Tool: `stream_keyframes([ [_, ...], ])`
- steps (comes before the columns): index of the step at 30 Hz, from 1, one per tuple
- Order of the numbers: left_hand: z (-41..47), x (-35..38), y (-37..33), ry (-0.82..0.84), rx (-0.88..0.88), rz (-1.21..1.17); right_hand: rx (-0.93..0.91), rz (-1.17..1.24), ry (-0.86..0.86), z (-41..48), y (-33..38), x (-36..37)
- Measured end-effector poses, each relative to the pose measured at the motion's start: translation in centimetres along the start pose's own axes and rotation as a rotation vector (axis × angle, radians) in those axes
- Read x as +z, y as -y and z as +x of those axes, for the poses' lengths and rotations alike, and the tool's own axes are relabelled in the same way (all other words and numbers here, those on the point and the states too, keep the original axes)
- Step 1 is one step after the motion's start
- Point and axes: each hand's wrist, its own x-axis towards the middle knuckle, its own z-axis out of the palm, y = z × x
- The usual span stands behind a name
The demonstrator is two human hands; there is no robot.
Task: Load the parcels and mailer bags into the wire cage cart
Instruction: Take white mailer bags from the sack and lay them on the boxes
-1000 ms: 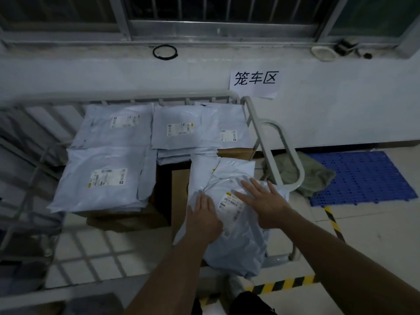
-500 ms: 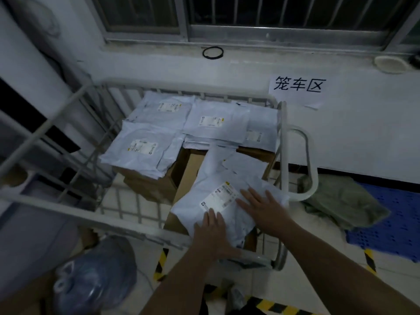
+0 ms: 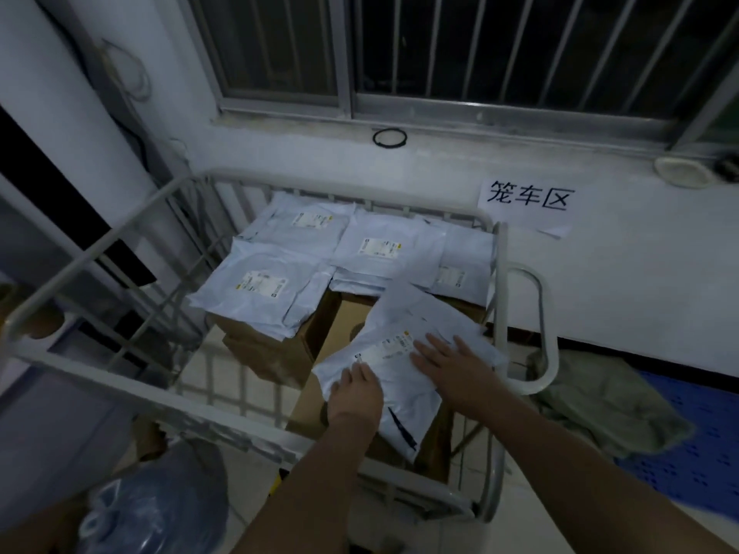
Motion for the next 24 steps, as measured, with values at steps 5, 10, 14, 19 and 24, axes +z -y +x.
stream_keyframes([
  [5, 1.5, -2.5, 0.6, -0.059, 0.052, 0.060, 0.010, 0.047, 0.045, -0.2, -0.8, -0.7],
  [10, 2.5, -3.4, 1.4, 0.032, 0.235, 0.050, 0.165, 0.249, 0.041, 0.2, -1.1, 0.5],
  [14, 3.2, -3.8, 1.4, 0.095, 0.300, 0.025, 0.227, 0.305, 0.061, 1.3, -1.6, 1.4],
  [19, 4.1, -5.4, 1.5, 0.064, 0.185, 0.023, 0.248, 0.263, -0.035, 2.6, -2.9, -0.6],
  [24, 5.6, -8.5, 1.9, -0.008, 0.172, 0.012, 0.318, 0.151, -0.119, 3.1, -4.0, -3.9],
])
